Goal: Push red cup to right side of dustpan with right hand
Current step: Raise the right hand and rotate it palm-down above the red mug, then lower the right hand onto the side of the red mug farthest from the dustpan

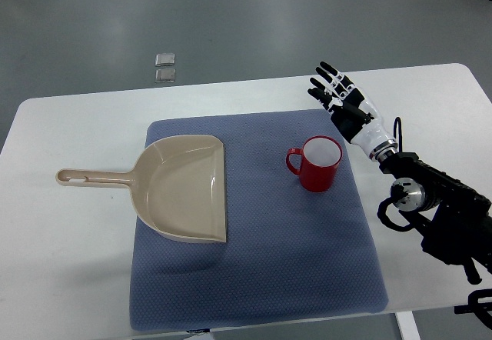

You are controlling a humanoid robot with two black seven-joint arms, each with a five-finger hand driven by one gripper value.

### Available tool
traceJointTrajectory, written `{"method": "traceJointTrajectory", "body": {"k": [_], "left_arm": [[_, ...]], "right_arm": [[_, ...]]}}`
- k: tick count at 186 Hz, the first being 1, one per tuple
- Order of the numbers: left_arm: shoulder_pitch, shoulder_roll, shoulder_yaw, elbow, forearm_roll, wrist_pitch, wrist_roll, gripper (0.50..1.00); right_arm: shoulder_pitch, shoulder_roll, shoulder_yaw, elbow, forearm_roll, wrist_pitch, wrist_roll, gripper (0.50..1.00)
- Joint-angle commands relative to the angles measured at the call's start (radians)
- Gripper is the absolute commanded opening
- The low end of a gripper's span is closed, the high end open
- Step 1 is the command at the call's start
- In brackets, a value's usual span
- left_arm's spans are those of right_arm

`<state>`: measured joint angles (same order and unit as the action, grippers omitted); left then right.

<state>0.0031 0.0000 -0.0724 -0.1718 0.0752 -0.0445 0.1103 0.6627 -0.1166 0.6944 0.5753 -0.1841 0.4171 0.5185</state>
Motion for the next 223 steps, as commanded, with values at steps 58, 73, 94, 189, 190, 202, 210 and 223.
{"method": "traceJointTrajectory", "body": {"k": [58,73,94,189,190,202,210,223], "left_arm": [[0.0,0.0,0.0,0.0,0.0,0.0,0.0,1.0],[0.0,0.0,-0.001,-0.002,0.0,0.0,0.0,1.0],[0.0,0.0,-0.001,-0.005,0.0,0.0,0.0,1.0],[0.0,0.0,0.0,-0.009,0.0,0.0,0.0,1.0],[0.0,0.0,0.0,-0.009,0.0,0.0,0.0,1.0],[0.0,0.0,0.002,-0.011,0.0,0.0,0.0,1.0],[0.0,0.0,0.002,-0.009,0.0,0.0,0.002,1.0],[0.0,0.0,0.002,-0.011,0.0,0.0,0.002,1.0]], "right_arm": [[-0.002,-0.011,-0.009,0.003,-0.009,0.065,-0.002,0.936],[0.002,-0.021,-0.027,0.011,-0.043,0.104,-0.003,0.936],[0.002,-0.083,-0.055,0.037,-0.14,0.127,-0.003,0.936],[-0.021,-0.376,-0.075,0.199,-0.397,0.194,0.023,0.936],[-0.021,-0.376,-0.075,0.199,-0.397,0.194,0.023,0.936],[-0.051,-0.405,-0.075,0.241,-0.437,0.194,0.026,0.936],[-0.06,-0.41,-0.076,0.253,-0.469,0.194,0.029,0.936],[-0.074,-0.411,-0.075,0.256,-0.522,0.194,0.041,0.936]]}}
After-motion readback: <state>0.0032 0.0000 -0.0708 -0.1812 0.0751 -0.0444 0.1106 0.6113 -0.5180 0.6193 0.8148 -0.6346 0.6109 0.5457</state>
